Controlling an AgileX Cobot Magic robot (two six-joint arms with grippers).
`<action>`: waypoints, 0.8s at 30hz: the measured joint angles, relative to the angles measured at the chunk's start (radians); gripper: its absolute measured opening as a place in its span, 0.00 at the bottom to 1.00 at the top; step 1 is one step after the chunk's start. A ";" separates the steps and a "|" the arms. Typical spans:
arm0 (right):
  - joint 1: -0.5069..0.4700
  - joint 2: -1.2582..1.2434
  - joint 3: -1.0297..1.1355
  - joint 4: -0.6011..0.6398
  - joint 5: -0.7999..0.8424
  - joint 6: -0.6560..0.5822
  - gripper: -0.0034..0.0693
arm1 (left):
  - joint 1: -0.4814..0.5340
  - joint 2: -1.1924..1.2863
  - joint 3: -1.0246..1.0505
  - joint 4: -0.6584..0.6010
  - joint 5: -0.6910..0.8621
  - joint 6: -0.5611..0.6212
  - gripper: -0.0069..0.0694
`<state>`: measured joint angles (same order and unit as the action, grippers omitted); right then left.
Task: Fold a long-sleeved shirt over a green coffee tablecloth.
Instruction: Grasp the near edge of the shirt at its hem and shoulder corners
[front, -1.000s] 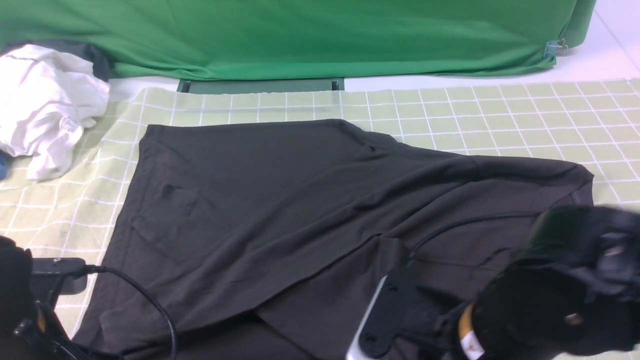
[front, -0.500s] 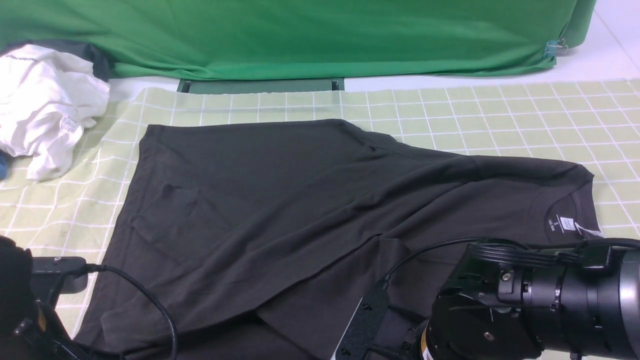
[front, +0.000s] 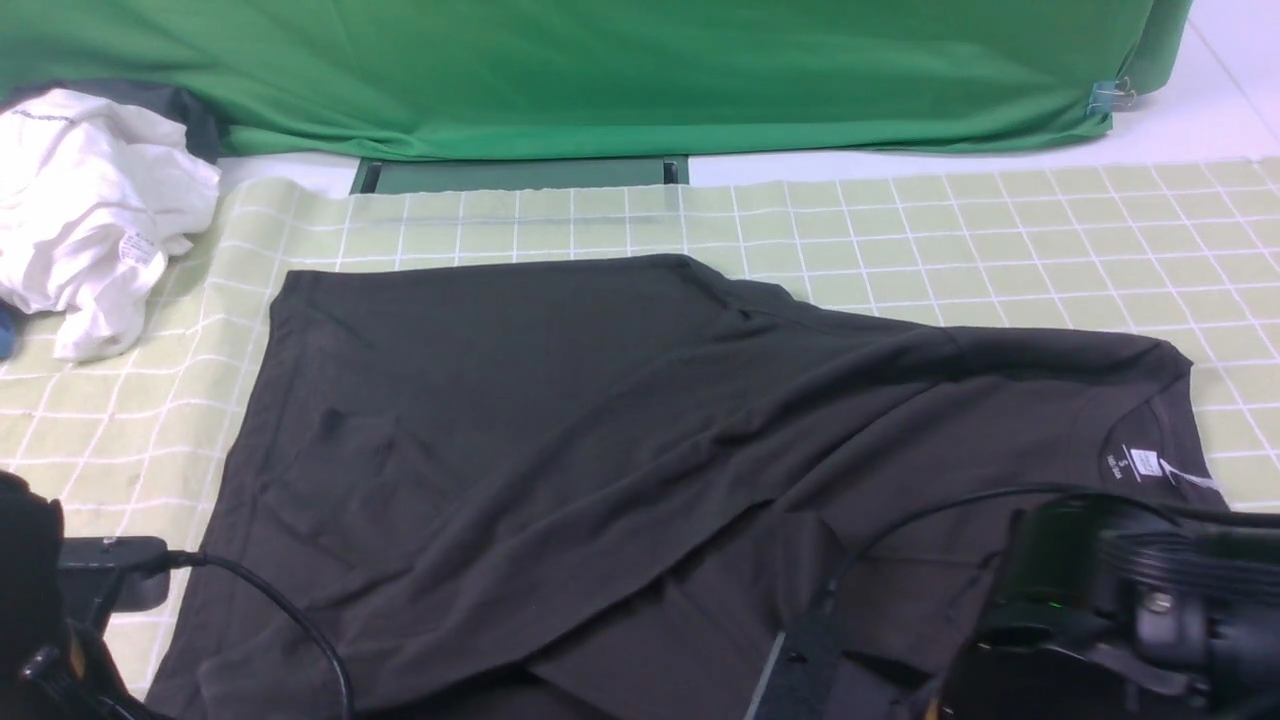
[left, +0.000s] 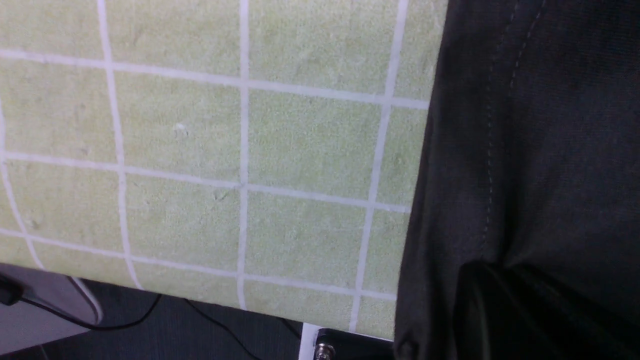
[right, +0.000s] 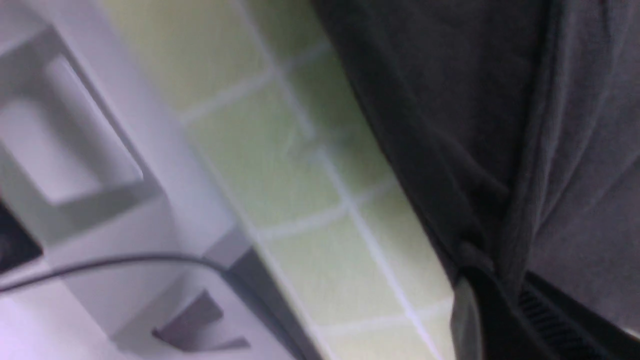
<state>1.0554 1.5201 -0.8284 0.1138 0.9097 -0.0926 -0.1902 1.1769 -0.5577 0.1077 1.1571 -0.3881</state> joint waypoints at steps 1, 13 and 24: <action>0.000 0.000 0.000 -0.002 0.003 0.000 0.07 | 0.000 0.000 -0.002 0.001 0.000 0.000 0.11; -0.108 -0.026 -0.150 -0.154 0.098 0.042 0.07 | 0.000 0.000 -0.257 -0.018 0.041 0.048 0.11; -0.113 -0.026 -0.156 -0.114 0.105 0.035 0.07 | -0.021 -0.001 -0.018 -0.183 0.060 0.160 0.11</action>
<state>0.9426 1.4944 -0.9843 0.0000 1.0147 -0.0572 -0.2116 1.1760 -0.5759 -0.0758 1.2167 -0.2280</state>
